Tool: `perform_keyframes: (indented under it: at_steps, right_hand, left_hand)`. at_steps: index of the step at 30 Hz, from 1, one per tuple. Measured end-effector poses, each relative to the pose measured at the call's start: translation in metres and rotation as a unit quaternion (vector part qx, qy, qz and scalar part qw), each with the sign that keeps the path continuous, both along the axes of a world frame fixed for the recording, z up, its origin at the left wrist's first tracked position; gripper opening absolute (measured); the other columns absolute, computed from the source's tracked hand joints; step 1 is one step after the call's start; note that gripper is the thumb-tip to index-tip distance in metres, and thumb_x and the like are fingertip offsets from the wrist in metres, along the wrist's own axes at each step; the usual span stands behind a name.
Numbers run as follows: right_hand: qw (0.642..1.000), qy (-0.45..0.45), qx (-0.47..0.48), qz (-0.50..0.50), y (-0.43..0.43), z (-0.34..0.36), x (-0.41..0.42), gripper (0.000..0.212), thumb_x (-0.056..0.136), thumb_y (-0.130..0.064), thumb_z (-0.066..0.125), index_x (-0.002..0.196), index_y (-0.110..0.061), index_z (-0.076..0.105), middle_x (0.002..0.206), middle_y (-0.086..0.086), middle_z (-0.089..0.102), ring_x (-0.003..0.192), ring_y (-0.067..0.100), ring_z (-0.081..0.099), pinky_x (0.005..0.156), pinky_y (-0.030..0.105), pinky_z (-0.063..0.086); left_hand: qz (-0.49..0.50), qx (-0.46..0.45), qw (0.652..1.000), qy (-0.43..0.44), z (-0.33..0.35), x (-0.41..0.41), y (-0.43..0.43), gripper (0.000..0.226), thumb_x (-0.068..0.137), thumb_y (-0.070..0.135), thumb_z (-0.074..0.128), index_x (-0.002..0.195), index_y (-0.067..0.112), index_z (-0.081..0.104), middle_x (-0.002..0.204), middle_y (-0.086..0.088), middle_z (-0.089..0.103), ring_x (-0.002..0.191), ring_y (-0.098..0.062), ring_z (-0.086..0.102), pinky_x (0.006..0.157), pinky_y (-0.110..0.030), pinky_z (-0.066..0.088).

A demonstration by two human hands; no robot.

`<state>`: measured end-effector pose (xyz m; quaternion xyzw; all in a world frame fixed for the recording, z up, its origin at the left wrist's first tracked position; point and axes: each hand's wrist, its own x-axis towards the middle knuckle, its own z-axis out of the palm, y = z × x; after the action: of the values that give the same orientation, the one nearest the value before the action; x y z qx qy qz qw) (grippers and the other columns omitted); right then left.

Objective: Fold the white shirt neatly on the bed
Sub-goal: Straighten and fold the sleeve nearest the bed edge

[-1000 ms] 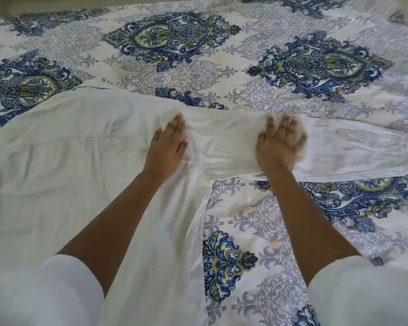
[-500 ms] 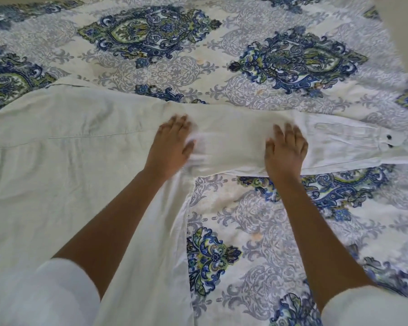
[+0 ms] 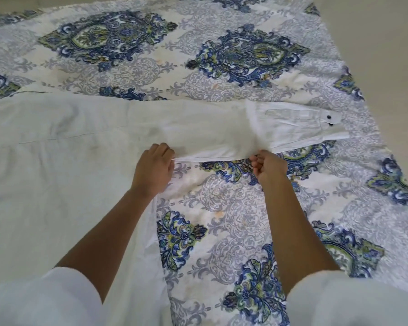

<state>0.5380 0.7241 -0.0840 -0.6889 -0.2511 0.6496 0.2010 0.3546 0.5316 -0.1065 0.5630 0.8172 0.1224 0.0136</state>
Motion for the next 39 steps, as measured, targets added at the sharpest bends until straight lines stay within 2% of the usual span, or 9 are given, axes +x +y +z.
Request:
perform_keyframes:
  at_steps: [4,8,15,21,24,29,32,35,39]
  right_hand:
    - [0.999,-0.031,0.015,-0.011,0.011,-0.002,0.011,0.031,0.087,-0.002,0.055,0.057,-0.007,0.050,0.033,0.000,0.048,0.021,0.007,0.029,0.032,0.010,0.021]
    - [0.995,-0.079,0.058,-0.028,0.020,-0.005,0.022,0.032,0.088,0.003,0.047,0.056,-0.004,0.049,0.044,0.008,0.050,0.022,0.010,0.035,0.033,0.013,0.025]
    - [0.987,-0.114,0.107,-0.020,0.044,-0.008,0.029,0.033,0.092,-0.019,0.052,0.061,-0.006,0.048,0.054,0.010,0.056,0.029,0.015,0.039,0.037,0.018,0.030]
    - [0.982,-0.139,0.126,0.000,0.079,-0.005,0.052,0.035,0.090,-0.003,0.042,0.056,-0.009,0.047,0.054,0.005,0.049,0.025,0.005,0.037,0.031,0.017,0.027]
    - [0.987,-0.116,0.105,-0.029,0.090,-0.010,0.063,0.036,0.093,-0.006,0.044,0.057,-0.007,0.046,0.056,0.009,0.048,0.021,0.007,0.029,0.032,0.010,0.021]
    - [0.990,-0.077,0.090,-0.082,0.108,-0.010,0.064,0.044,0.089,-0.043,0.058,0.065,-0.008,0.048,0.052,0.004,0.051,0.034,0.012,0.031,0.040,0.018,0.028]
    - [0.991,-0.025,0.064,-0.117,0.123,-0.011,0.074,0.031,0.088,-0.021,0.061,0.063,-0.010,0.046,0.040,0.000,0.046,0.023,0.009,0.026,0.037,0.011,0.024]
    - [0.990,0.006,0.038,-0.133,0.141,-0.011,0.091,0.031,0.085,-0.001,0.049,0.058,-0.012,0.038,0.032,-0.004,0.037,0.021,0.009,0.020,0.034,0.008,0.017]
    - [0.993,0.048,0.024,-0.107,0.146,-0.017,0.103,0.029,0.088,-0.012,0.057,0.063,-0.014,0.044,0.043,-0.003,0.041,0.023,0.007,0.023,0.033,0.009,0.019]
  left_hand:
    - [0.004,0.011,1.000,-0.002,0.002,-0.009,-0.005,0.002,0.075,-0.001,0.061,0.076,0.001,0.060,0.074,-0.014,0.058,0.067,-0.033,0.057,0.056,-0.037,0.047]
    - [-0.044,-0.025,0.997,0.063,0.001,-0.009,-0.013,0.007,0.071,0.000,0.062,0.078,0.002,0.059,0.074,-0.014,0.057,0.066,-0.032,0.057,0.055,-0.035,0.045]
    - [-0.097,-0.033,0.989,0.104,0.003,0.009,0.010,0.023,0.066,0.002,0.072,0.087,0.005,0.063,0.080,-0.010,0.060,0.068,-0.030,0.057,0.057,-0.032,0.045]
    - [-0.142,-0.038,0.984,0.096,0.002,0.026,0.031,0.026,0.057,-0.006,0.072,0.078,0.006,0.061,0.073,-0.009,0.058,0.059,-0.027,0.055,0.046,-0.026,0.037]
    - [-0.129,-0.050,0.986,0.094,-0.001,0.033,0.031,0.027,0.058,-0.004,0.070,0.081,0.006,0.061,0.077,-0.010,0.059,0.062,-0.028,0.055,0.049,-0.030,0.040]
    - [-0.144,-0.047,0.981,0.122,-0.001,0.042,0.052,0.028,0.063,0.000,0.071,0.089,0.005,0.063,0.084,-0.012,0.062,0.066,-0.029,0.058,0.052,-0.031,0.043]
    - [-0.131,-0.044,0.984,0.116,-0.002,0.046,0.064,0.031,0.055,-0.005,0.072,0.082,0.005,0.061,0.075,-0.011,0.060,0.061,-0.029,0.056,0.049,-0.030,0.041]
    - [-0.131,-0.055,0.981,0.135,-0.006,0.047,0.062,0.032,0.055,0.000,0.077,0.082,0.005,0.059,0.075,-0.011,0.059,0.063,-0.028,0.055,0.052,-0.032,0.040]
    - [-0.112,-0.066,0.980,0.152,-0.007,0.054,0.066,0.035,0.054,0.000,0.077,0.083,0.004,0.059,0.080,-0.012,0.058,0.069,-0.030,0.055,0.057,-0.035,0.041]
